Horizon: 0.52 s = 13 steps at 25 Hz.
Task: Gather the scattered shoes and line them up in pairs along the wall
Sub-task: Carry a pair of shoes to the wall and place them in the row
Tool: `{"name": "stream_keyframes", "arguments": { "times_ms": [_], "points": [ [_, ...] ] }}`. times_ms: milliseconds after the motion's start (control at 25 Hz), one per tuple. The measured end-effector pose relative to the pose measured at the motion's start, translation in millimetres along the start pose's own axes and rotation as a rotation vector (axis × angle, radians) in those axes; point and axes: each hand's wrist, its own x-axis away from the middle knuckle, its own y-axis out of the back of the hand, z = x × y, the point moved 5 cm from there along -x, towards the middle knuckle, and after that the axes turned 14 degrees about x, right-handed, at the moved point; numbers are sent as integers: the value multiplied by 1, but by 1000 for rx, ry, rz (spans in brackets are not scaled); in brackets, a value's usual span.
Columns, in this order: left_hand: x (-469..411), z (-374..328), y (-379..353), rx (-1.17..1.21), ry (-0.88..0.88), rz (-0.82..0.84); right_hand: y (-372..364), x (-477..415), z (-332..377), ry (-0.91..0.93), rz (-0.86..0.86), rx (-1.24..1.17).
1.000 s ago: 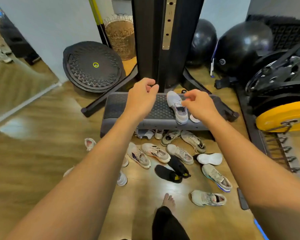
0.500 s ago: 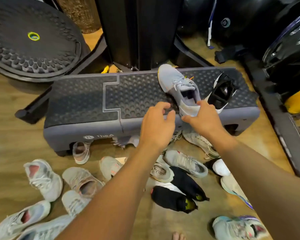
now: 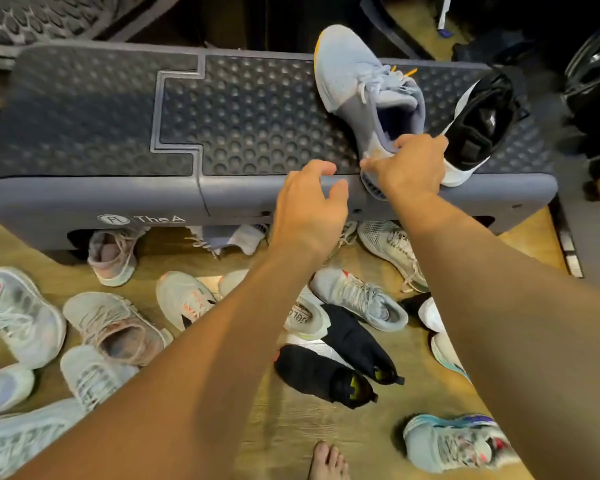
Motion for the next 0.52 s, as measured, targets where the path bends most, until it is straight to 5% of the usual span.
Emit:
{"name": "stream_keyframes", "arguments": {
  "times_ms": [240, 360, 520],
  "points": [
    [7, -10, 15, 131, 42, -149, -2, 61, -6, 35, 124, -312],
    [32, 6, 45, 282, 101, -295, -20, 135, -11, -87, 471, -851],
    [82, 62, 84, 454, 276, -428, -47, 223, -30, -240, 1038, -1246]
  ]
}}
